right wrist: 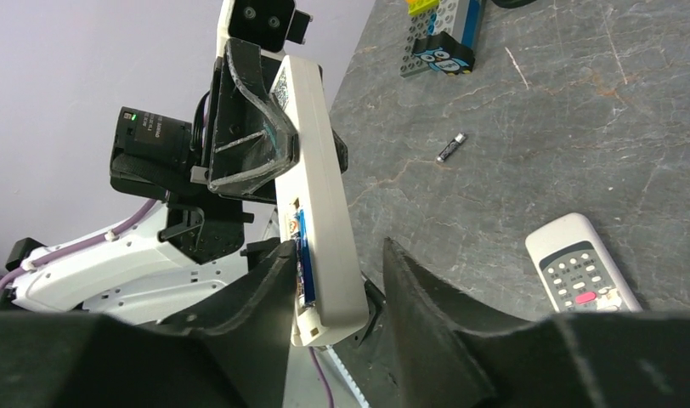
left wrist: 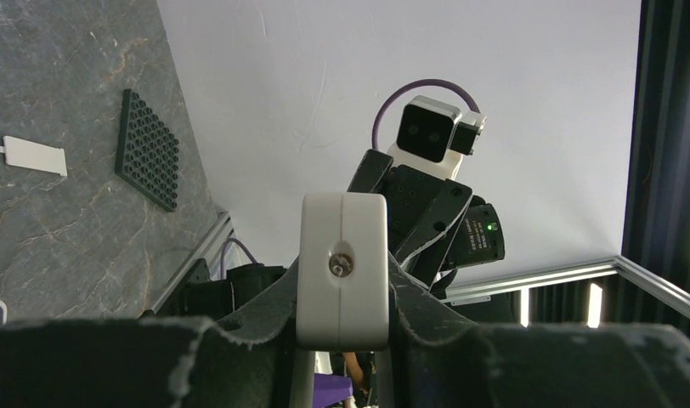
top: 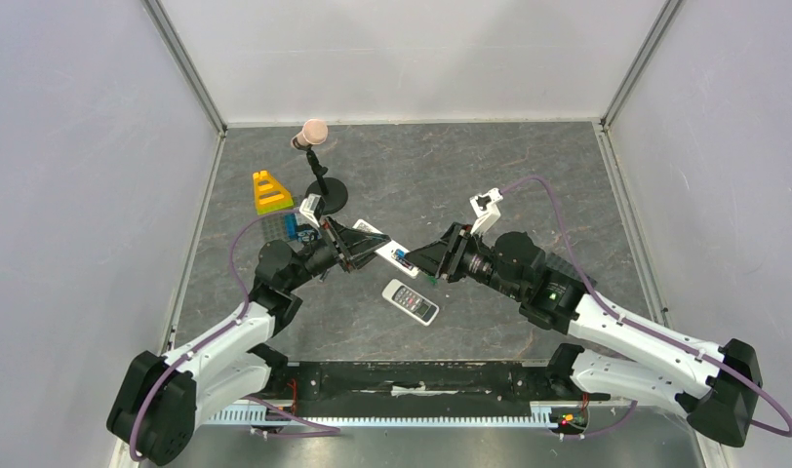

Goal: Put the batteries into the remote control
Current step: Load the battery into the remote control.

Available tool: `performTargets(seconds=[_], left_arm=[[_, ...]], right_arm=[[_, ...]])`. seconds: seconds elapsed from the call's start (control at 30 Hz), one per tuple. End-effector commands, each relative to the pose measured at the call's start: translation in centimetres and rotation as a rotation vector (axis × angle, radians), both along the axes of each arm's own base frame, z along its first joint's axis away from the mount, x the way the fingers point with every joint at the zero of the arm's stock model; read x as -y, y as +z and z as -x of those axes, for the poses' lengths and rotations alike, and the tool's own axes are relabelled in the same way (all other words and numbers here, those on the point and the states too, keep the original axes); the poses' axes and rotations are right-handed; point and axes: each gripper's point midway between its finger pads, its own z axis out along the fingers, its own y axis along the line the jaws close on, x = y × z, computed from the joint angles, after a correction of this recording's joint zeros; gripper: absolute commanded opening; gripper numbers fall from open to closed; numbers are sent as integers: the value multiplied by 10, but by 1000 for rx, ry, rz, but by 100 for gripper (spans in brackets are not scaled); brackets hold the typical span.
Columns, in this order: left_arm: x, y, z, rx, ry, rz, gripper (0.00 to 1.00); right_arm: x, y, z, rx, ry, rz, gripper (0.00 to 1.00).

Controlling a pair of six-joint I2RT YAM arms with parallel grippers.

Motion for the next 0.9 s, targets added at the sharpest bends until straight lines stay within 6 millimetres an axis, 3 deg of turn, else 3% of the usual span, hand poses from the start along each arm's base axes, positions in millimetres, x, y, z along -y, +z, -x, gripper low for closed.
performTargets(seconds=[0.0,0.2,0.3,0.37,0.43,0.53,0.7,0.87], left_arm=[[1,23,1,115,-1,10,2],[0,21,2,111,0,8,2],[0,21,2,112,0,7,2],[0,20,2,114,0,5,2],[1,19,2,116,-1,0,2],[1,17,4,134,-5,-19,2],[2,12,4,194,-15,-109,2],[1,1,4,229,-20,-240,2]], right_arm=[[0,19,2,30,16,-31,39],[-2,15,2,20,27,-23,18],[-2,15,1,18,24,-23,18],[-1,16,0,15,18,-29,29],[1,16,-1,12,7,-33,54],[8,17,-4,18,-19,-28,76],[27,14,-12,47,-69,14,83],[64,-9,-30,100,-162,239,84]])
